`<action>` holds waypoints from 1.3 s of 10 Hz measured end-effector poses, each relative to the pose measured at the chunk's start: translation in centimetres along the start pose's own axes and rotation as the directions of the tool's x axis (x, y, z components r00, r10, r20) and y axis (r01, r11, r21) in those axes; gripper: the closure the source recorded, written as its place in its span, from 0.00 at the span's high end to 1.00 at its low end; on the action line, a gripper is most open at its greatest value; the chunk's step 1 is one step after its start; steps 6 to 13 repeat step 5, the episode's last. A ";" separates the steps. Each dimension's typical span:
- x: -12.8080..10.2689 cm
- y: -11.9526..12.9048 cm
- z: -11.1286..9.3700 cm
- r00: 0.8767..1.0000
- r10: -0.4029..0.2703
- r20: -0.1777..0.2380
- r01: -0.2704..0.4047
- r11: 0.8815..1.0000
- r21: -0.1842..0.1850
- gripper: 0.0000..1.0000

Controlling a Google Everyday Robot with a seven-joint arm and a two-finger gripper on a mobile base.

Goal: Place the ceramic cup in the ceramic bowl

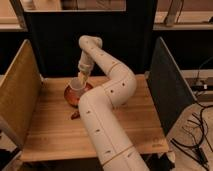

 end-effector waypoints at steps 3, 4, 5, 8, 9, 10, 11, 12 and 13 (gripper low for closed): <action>0.0 0.0 0.1 1.000 0.000 -0.001 0.000 1.000 0.000 0.80; 0.0 0.0 0.1 1.000 0.000 -0.001 0.000 1.000 -0.001 0.80; 0.0 0.0 0.1 1.000 0.000 -0.001 0.000 1.000 0.000 0.80; 0.0 0.0 0.1 1.000 0.000 -0.001 0.000 1.000 0.000 0.80; 0.0 0.0 0.1 1.000 0.000 -0.001 0.000 1.000 0.000 0.80; 0.0 0.0 0.1 1.000 0.000 -0.001 0.000 1.000 0.000 0.80; 0.0 0.0 0.1 1.000 0.000 -0.001 0.000 1.000 0.000 0.80; 0.0 0.0 0.1 1.000 0.000 -0.001 0.000 1.000 0.000 0.80; 0.0 0.0 0.1 1.000 0.000 -0.001 0.000 1.000 0.000 0.80</action>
